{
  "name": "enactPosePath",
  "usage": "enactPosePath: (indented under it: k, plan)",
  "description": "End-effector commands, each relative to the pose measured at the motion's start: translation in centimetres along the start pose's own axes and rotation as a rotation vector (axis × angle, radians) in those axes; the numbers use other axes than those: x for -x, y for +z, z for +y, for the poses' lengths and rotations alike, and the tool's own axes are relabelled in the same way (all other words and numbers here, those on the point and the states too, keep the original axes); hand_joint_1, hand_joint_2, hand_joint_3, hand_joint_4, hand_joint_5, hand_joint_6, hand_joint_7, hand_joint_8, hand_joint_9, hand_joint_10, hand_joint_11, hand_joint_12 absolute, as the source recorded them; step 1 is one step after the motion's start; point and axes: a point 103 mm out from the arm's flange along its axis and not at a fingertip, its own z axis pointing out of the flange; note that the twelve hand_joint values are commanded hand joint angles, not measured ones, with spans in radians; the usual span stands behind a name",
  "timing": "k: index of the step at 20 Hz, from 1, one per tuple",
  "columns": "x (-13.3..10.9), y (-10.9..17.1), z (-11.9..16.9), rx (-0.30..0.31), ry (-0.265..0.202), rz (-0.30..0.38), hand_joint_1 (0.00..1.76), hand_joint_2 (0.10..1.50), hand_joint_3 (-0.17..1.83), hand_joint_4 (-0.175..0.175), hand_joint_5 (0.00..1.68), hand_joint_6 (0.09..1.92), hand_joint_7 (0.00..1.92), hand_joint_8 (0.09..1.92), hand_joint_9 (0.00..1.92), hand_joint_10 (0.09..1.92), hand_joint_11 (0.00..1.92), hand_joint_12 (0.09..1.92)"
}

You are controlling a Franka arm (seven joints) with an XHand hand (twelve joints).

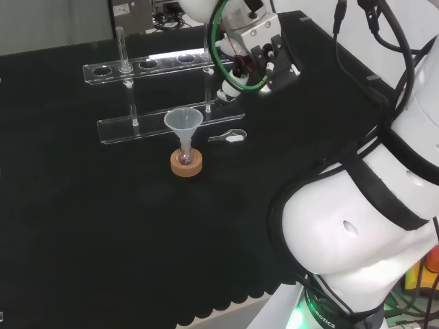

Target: Pick up the weighing funnel.

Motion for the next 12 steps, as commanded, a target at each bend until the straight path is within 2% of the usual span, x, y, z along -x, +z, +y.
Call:
enactPosePath:
  k: [1, 6, 12]
  plan:
    - [1.0, 1.7, 0.7, -0.011, 0.008, 0.054, 0.65, 0.65, 0.46, -0.042, 0.18, 0.09, 0.04, 0.64, 0.23, 0.77, 0.14, 1.41]
    - [1.3, 3.5, 2.2, -0.012, 0.002, 0.079, 0.65, 0.64, 0.48, -0.044, 0.22, 0.09, 0.10, 0.66, 0.31, 0.74, 0.18, 1.40]
    - [2.1, 6.0, 3.8, 0.001, -0.001, 0.136, 0.71, 0.64, 0.52, -0.050, 0.34, 0.09, 0.34, 0.68, 0.49, 0.67, 0.26, 1.37]
